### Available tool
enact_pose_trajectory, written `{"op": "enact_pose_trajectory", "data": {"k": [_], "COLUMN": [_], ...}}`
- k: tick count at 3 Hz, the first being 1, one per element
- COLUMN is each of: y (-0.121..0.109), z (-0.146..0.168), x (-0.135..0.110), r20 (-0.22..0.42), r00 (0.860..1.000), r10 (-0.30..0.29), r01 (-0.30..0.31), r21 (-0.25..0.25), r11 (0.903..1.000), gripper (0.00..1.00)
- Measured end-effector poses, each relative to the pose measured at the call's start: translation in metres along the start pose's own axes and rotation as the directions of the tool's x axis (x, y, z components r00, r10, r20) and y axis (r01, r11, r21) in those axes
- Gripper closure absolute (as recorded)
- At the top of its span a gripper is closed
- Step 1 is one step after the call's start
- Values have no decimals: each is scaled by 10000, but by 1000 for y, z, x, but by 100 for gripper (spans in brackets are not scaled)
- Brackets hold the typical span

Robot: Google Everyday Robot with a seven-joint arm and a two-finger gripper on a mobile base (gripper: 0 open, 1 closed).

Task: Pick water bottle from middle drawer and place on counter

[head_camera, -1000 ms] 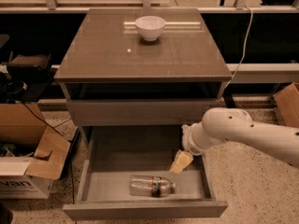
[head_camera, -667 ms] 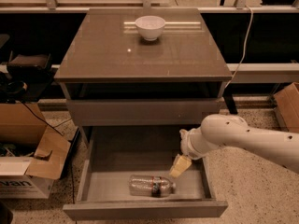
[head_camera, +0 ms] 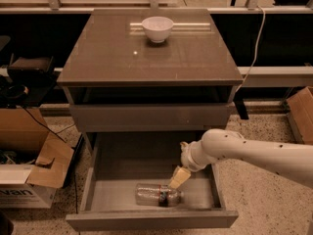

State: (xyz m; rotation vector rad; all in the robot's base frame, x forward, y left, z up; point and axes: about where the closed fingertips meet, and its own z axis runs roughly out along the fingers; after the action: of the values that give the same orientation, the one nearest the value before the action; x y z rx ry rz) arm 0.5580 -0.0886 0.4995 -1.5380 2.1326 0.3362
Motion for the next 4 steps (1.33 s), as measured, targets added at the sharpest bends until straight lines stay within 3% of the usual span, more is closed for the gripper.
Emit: {"op": "enact_pose_trajectory", "data": {"k": [1, 2, 4], "y": [9, 30, 54], "z": [34, 75, 126], "x": [1, -3, -2], "r20": [237, 456, 684], "r00": [9990, 9955, 9832], "r10": [389, 835, 1694], "r01": [-380, -787, -1563], "r21": [-379, -989, -1655], "r11": [9986, 9920, 9738], "gripper": [0, 0, 0]}}
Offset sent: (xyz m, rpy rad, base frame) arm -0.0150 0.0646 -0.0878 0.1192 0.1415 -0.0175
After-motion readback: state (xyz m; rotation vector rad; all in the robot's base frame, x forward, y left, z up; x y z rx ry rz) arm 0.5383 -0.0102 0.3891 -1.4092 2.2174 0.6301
